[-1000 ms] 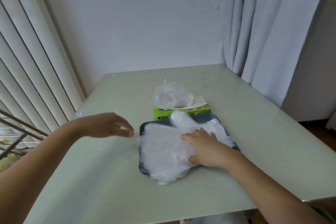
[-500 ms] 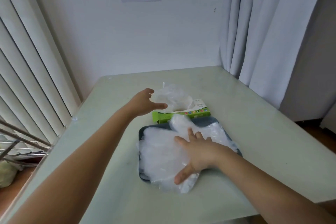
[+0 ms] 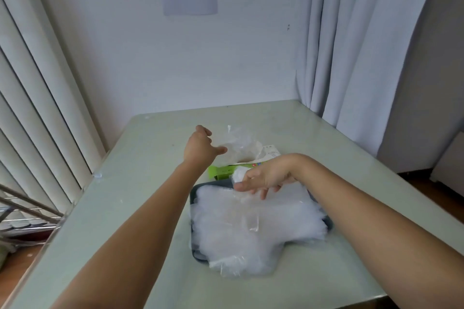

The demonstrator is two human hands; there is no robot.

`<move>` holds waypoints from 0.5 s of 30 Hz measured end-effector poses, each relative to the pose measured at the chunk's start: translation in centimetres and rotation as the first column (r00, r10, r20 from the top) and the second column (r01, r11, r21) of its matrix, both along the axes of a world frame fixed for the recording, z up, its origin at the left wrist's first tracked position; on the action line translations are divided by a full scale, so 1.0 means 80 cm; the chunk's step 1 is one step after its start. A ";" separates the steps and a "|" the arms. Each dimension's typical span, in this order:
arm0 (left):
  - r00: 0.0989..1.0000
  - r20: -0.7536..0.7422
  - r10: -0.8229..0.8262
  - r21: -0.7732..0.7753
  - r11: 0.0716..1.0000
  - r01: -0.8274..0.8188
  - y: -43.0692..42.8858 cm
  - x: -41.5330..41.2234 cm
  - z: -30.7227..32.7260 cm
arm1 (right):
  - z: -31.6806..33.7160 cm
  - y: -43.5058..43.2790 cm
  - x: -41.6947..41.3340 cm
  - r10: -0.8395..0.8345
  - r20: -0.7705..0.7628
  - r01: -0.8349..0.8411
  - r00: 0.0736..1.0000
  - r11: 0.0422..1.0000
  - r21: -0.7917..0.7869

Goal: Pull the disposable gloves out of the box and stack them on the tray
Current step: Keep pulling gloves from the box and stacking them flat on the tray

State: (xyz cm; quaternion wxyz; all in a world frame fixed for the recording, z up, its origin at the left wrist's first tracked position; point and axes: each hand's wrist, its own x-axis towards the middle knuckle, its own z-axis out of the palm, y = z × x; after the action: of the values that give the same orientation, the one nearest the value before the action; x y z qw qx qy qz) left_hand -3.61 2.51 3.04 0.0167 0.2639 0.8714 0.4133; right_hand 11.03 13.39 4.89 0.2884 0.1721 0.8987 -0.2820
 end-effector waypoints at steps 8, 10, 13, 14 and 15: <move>0.994 -0.101 -0.037 -0.025 0.999 0.035 0.004 -0.002 0.000 | 0.004 0.024 -0.019 -0.296 -0.105 0.260 0.950 0.929 -0.263; 0.994 -0.100 -0.047 -0.034 0.998 0.044 0.005 -0.005 0.002 | 0.002 0.031 -0.022 -0.423 -0.242 0.333 0.873 0.881 -0.337; 0.995 -0.090 -0.050 -0.017 0.999 0.048 0.007 -0.010 0.007 | 0.000 0.041 -0.032 -0.448 -0.592 0.380 0.670 0.892 -0.246; 0.995 -0.085 -0.050 -0.009 0.999 0.050 0.009 -0.013 0.010 | 0.000 0.045 -0.037 -0.389 -0.700 0.383 0.599 0.907 -0.176; 0.995 -0.079 -0.056 0.001 0.998 0.056 0.010 -0.015 0.012 | 0.001 0.047 -0.041 -0.308 -0.770 0.370 0.559 0.924 -0.100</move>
State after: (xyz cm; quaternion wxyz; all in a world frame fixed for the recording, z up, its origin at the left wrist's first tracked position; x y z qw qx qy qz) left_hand -4.80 3.32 3.98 -0.0064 0.3044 0.8628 0.4036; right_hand 7.73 17.15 4.97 -0.1909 0.2141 0.8936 -0.3452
